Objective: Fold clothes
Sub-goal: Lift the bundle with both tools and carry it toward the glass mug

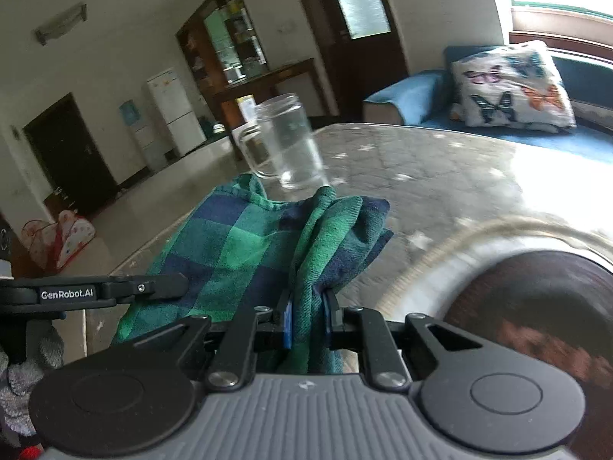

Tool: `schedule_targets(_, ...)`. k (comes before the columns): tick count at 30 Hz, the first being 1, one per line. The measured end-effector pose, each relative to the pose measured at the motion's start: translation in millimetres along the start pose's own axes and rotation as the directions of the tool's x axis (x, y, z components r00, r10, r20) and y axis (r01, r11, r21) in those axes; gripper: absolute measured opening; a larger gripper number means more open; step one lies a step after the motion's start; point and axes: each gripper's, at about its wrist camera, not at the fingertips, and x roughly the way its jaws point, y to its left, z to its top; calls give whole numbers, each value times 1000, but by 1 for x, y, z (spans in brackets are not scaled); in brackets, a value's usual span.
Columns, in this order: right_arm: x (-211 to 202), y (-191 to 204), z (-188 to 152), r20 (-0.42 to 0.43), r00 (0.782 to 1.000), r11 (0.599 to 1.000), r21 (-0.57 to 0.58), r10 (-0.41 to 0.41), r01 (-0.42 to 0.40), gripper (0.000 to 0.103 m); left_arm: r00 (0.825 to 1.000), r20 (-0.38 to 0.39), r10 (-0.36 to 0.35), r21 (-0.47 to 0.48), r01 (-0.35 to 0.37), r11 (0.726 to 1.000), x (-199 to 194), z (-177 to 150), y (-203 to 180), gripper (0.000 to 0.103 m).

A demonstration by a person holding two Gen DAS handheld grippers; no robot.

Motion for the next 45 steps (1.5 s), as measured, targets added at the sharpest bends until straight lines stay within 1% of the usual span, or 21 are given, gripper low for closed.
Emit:
schedule_targets(5, 43, 15, 16, -28, 998, 998, -28, 50, -51, 14, 998, 6, 61, -50, -61, 997, 6, 9, 33, 20)
schedule_targets(9, 70, 23, 17, -45, 997, 997, -32, 65, -67, 15, 995, -3, 95, -81, -95, 992, 14, 11, 52, 21)
schedule_targets(11, 81, 23, 17, -65, 997, 998, -30, 53, -55, 16, 994, -25, 108, -90, -110, 990, 21, 9, 59, 21)
schedule_targets(12, 87, 22, 15, -77, 997, 999, -31, 26, -29, 16, 993, -37, 115, -92, -118, 989, 24, 7, 61, 23)
schedule_targets(13, 91, 22, 13, -84, 996, 999, -41, -12, 9, 19, 992, -43, 119, -92, -123, 988, 25, 4, 63, 27)
schedule_targets(14, 92, 23, 13, -81, 996, 998, -59, -30, 26, 20, 991, -43, 123, -91, -126, 988, 25, 3, 65, 28)
schedule_targets(17, 86, 24, 17, -59, 996, 994, -94, -66, 61, 23, 992, -20, 123, -85, -124, 989, 16, 3, 67, 30)
schedule_targets(19, 81, 27, 24, -21, 997, 990, -119, -80, 77, 24, 992, 6, 124, -73, -123, 990, 11, 8, 65, 36)
schedule_targets(22, 77, 36, 32, 14, 999, 988, -145, -44, 46, 24, 992, 47, 121, -56, -118, 991, 7, 17, 61, 36)
schedule_targets(24, 83, 43, 35, 10, 1000, 987, -163, -12, 13, 24, 990, 70, 119, -45, -116, 992, 5, 23, 58, 34)
schedule_targets(27, 96, 52, 35, -7, 1000, 980, -200, 16, -17, 24, 990, 69, 123, -34, -121, 992, 16, 31, 60, 33)
schedule_targets(29, 105, 57, 34, -23, 999, 974, -222, 27, -32, 24, 991, 64, 118, -30, -116, 993, 25, 34, 63, 30)
schedule_targets(33, 128, 52, 35, -59, 998, 975, -219, 20, -32, 23, 994, 47, 99, -21, -98, 995, 43, 37, 65, 29)
schedule_targets(35, 138, 45, 37, -83, 997, 977, -212, 1, -18, 20, 995, 38, 89, -17, -89, 996, 53, 39, 65, 29)
schedule_targets(37, 140, 36, 36, -95, 996, 981, -193, 1, -19, 15, 996, 27, 86, -13, -86, 996, 60, 39, 64, 29)
schedule_targets(41, 123, 35, 36, -83, 997, 979, -201, 7, -24, 16, 997, 25, 67, -2, -67, 998, 63, 38, 61, 29)
schedule_targets(45, 89, 42, 29, -87, 995, 967, -245, 44, -64, 16, 999, 32, 44, 9, -44, 999, 54, 33, 57, 29)
